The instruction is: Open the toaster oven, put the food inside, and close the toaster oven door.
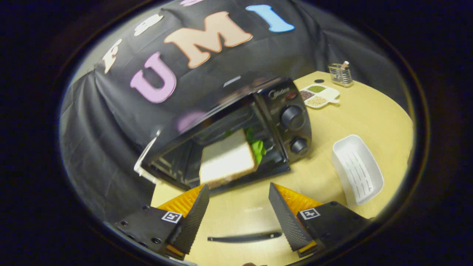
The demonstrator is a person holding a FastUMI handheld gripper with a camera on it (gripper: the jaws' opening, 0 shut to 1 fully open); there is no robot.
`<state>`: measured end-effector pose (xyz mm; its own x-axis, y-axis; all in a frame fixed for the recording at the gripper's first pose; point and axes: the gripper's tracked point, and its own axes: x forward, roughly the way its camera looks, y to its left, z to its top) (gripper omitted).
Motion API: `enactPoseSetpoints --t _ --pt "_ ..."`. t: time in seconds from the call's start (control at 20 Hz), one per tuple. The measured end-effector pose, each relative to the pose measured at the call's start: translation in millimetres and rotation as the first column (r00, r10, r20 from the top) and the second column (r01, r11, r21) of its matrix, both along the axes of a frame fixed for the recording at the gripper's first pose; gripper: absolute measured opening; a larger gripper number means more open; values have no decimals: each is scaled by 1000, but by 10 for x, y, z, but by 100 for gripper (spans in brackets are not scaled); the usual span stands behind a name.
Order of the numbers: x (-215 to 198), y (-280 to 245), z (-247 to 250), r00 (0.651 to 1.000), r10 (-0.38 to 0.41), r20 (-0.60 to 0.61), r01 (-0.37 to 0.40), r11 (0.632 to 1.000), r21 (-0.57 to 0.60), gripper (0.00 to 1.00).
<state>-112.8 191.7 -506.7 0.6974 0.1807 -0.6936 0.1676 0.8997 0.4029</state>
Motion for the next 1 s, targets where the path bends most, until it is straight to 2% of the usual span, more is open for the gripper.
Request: enactPoseSetpoints --t 0.15,0.4,0.75,0.85,1.0 --pt "-406 169 -107 987 134 -91 -137 990 -30 99" --pt "-969 238 -271 934 277 -226 -294 954 -49 99" --pt "-1157 -4 -752 862 351 -366 -430 889 -160 100" --pt "-1117 -60 -787 862 350 -368 -435 882 -180 100" --pt "-962 -118 -683 888 331 -321 -401 897 -186 99"
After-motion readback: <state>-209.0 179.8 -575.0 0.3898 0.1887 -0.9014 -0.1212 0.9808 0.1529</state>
